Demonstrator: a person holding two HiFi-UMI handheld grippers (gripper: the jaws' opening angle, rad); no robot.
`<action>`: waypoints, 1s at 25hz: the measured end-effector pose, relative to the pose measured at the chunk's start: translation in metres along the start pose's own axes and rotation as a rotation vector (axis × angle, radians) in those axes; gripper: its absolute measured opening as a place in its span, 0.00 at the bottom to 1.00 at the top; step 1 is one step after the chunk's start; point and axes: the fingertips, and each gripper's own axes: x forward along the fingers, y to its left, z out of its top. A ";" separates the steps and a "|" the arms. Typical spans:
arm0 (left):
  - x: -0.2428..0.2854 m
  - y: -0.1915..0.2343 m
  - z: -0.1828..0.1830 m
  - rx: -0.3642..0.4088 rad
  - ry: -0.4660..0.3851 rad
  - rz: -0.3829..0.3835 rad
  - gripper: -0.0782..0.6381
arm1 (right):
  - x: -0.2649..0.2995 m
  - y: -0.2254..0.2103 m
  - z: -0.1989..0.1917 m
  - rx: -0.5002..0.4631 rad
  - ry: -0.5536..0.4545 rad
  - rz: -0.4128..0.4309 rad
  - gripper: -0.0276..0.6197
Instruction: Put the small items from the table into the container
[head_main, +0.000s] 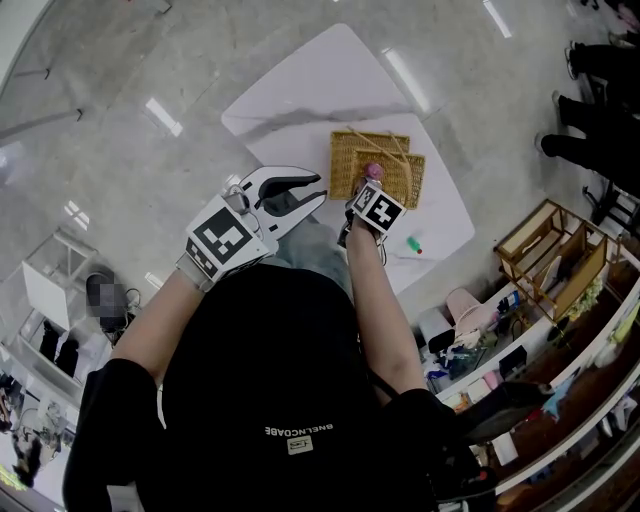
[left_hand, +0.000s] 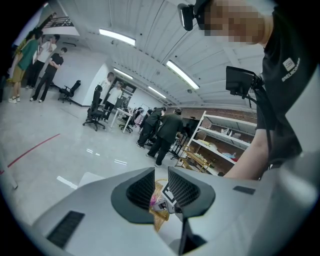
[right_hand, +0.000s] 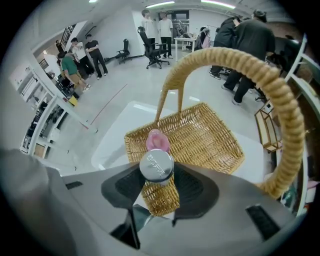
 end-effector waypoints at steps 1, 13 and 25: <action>0.000 0.001 0.000 0.000 0.001 -0.001 0.20 | 0.000 0.000 0.000 0.000 -0.004 0.001 0.32; 0.004 0.003 0.003 0.007 0.010 -0.024 0.20 | 0.000 0.007 0.002 -0.002 -0.006 0.028 0.35; 0.004 -0.015 0.000 0.028 0.013 -0.052 0.20 | -0.012 0.013 -0.007 0.018 -0.012 0.073 0.45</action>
